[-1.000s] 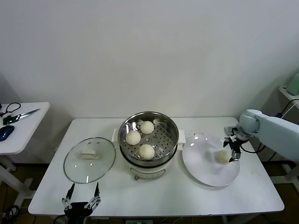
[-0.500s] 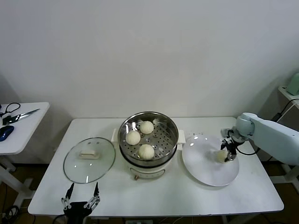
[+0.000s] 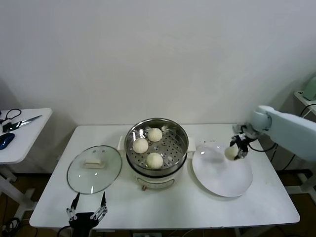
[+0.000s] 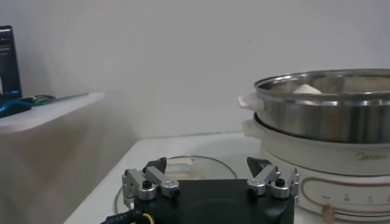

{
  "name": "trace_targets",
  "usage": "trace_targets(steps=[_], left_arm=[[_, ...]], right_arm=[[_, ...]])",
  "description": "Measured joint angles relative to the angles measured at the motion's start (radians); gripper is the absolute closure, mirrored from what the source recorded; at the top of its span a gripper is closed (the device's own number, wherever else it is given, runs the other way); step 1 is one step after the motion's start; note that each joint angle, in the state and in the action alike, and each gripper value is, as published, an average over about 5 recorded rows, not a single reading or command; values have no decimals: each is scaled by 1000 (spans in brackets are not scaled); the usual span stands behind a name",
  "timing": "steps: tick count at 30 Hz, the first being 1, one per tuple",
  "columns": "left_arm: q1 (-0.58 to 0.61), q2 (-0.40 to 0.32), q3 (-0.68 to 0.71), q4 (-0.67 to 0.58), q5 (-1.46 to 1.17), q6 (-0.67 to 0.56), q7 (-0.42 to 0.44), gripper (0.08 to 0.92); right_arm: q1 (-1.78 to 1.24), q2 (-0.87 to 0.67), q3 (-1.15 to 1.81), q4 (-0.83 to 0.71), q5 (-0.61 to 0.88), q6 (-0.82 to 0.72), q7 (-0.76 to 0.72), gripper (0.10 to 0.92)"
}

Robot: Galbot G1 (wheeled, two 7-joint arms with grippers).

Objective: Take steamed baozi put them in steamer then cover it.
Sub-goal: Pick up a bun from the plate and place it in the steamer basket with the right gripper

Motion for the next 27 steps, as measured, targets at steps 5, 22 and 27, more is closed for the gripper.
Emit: trace_targets(steps=[5, 22, 27], left_arm=[[-2, 5, 4, -9, 0, 5, 2, 177], [10, 21, -10, -33, -13, 8, 3, 177], [11, 21, -17, -34, -16, 8, 3, 177]], right_arm=[[201, 58, -80, 89, 152, -34, -1, 355], [299, 316, -138, 224, 380, -170, 108, 354], [237, 348, -145, 203, 350, -187, 132, 354]])
